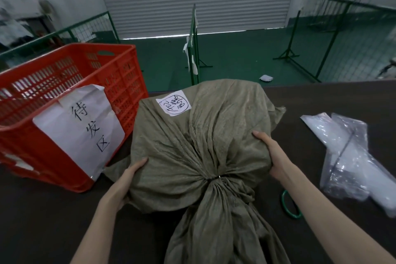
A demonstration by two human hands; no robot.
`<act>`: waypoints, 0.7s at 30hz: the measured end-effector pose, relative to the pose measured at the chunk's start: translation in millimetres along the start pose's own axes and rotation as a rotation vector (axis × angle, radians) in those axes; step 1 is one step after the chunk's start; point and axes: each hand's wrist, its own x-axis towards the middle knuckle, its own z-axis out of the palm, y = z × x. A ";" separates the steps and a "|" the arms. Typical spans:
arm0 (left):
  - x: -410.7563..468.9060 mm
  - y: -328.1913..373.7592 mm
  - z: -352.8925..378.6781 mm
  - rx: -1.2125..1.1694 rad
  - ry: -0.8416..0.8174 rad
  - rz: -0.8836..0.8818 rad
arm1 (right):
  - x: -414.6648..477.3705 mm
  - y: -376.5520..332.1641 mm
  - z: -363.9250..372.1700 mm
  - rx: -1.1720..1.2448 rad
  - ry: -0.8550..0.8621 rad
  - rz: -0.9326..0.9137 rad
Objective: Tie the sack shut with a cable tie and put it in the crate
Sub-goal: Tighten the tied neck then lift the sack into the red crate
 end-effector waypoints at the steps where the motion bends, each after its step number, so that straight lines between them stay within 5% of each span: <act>1: -0.3 -2.4 -0.4 -0.030 -0.016 0.000 | -3.2 0.4 -0.1 -0.001 -0.005 0.005; 10: -9.2 -12.5 1.3 -0.151 -0.042 0.144 | -33.7 13.9 -10.0 -0.011 -0.026 -0.037; 21: -27.9 50.3 13.5 -0.153 -0.019 0.656 | -55.3 -30.4 10.8 0.196 -0.020 -0.381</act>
